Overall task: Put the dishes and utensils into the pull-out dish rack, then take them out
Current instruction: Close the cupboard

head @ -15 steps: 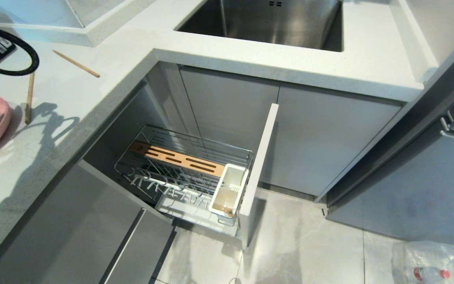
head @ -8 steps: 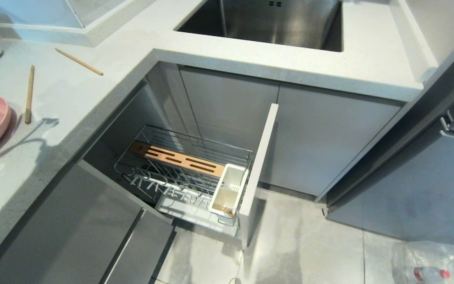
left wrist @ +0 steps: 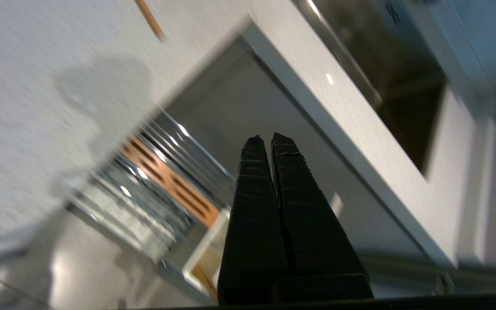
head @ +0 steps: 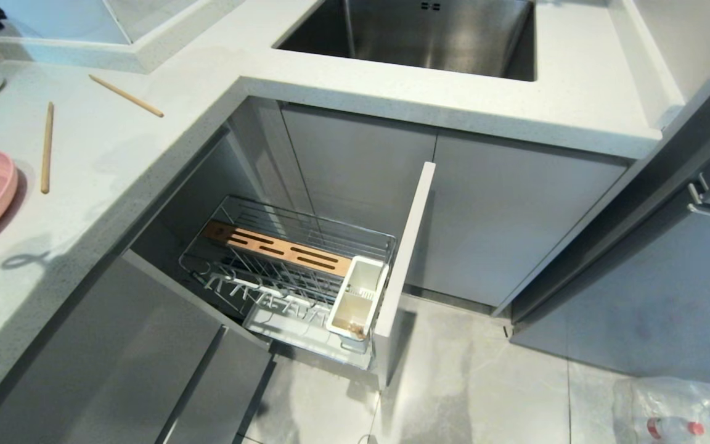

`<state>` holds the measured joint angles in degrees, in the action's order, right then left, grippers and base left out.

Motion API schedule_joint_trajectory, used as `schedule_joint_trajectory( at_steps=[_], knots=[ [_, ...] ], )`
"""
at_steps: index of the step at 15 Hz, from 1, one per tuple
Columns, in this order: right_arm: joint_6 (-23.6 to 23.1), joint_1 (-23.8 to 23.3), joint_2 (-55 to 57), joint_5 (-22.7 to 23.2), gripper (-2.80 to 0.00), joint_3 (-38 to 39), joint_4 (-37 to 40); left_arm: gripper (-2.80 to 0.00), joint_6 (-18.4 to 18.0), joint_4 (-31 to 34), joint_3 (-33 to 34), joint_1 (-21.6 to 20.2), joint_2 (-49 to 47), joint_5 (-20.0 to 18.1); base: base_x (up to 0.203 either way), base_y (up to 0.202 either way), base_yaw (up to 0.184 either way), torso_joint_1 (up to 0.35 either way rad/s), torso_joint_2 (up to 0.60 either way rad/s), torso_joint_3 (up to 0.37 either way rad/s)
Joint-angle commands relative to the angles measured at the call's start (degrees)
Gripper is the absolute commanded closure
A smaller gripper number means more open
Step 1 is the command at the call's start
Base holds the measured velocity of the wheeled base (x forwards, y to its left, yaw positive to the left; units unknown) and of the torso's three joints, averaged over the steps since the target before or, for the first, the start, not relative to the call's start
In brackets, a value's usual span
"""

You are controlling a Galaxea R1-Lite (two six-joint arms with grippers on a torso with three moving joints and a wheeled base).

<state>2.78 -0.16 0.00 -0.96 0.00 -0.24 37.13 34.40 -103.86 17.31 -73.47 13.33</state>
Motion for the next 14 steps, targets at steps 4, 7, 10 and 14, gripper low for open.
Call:
schedule_joint_trajectory(
  at_steps=[4, 7, 10, 14],
  knots=[
    [0.03, 0.0, 0.09, 0.0, 0.0, 0.0, -0.02, 0.0, 3.02, 8.5, -0.5, 5.46, -1.21, -18.23, 0.0, 0.0, 0.0, 0.0, 0.0, 0.0],
    [0.03, -0.02, 0.01, 0.0, 0.0, 0.0, -0.02, 0.0, 3.55, 12.44, -2.31, 5.85, -5.43, -28.28, 0.0, 0.0, 0.0, 0.0, 0.0, 0.0],
    [0.03, 0.07, 0.0, 0.0, 0.0, 0.0, -0.02, 0.0, 3.57, 15.13, -5.88, 5.88, -10.68, -33.43, 0.0, 0.0, 0.0, 0.0, 0.0, 0.0],
    [0.09, 0.07, 0.02, 0.0, 0.0, 0.0, -0.02, 0.0, 3.37, 15.53, -7.52, 6.03, -17.37, -39.31, 0.0, 0.0, 0.0, 0.0, 0.0, 0.0]
  ],
)
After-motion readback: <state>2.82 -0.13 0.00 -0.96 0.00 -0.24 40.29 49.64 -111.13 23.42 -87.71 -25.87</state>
